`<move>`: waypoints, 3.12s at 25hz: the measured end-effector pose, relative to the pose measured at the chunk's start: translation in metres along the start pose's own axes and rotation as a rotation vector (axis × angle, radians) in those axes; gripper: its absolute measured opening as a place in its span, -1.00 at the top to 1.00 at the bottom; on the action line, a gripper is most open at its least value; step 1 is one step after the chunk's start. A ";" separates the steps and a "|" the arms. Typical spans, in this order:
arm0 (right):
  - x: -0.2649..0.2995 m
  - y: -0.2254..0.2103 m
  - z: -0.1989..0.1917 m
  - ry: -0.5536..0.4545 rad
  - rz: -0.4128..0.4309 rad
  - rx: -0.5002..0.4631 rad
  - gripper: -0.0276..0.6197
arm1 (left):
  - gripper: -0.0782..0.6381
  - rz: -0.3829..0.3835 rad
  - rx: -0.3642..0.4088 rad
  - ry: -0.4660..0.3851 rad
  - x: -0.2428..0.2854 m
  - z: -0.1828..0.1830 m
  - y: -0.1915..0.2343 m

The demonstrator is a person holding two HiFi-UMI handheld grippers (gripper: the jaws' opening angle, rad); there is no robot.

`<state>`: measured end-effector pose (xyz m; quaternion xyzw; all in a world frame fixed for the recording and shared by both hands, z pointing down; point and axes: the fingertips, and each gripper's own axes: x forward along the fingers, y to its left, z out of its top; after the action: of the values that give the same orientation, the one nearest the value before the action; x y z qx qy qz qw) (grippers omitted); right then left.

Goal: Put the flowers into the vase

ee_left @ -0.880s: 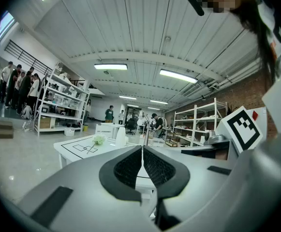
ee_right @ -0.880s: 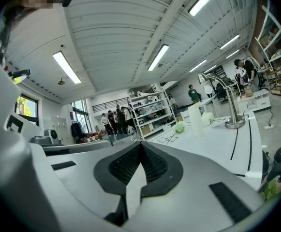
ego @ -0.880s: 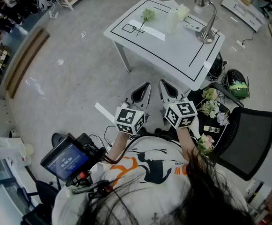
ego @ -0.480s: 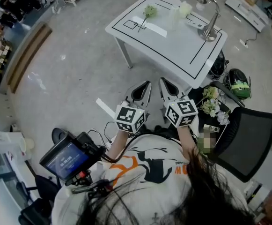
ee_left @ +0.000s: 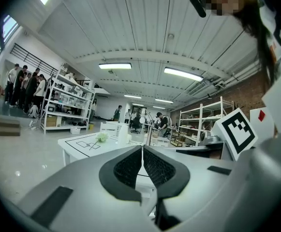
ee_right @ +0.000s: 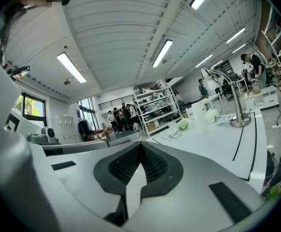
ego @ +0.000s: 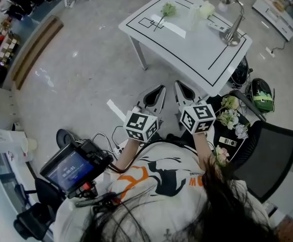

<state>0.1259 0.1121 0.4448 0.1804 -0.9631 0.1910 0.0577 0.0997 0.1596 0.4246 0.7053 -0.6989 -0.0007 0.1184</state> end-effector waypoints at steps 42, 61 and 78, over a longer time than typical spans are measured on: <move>0.223 -0.034 0.024 -0.004 -0.162 0.088 0.88 | 0.73 -0.154 -0.013 0.057 0.122 0.035 0.227; 0.246 -0.069 0.019 0.027 -0.244 0.149 0.88 | 0.73 -0.214 -0.050 0.114 0.168 0.020 0.247; 0.326 -0.149 0.044 0.080 -0.216 0.163 0.88 | 0.73 -0.176 -0.036 0.136 0.266 0.034 0.297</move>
<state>-0.1239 -0.1393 0.5150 0.2794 -0.9164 0.2682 0.1017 -0.1926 -0.1071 0.4850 0.7602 -0.6244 0.0243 0.1779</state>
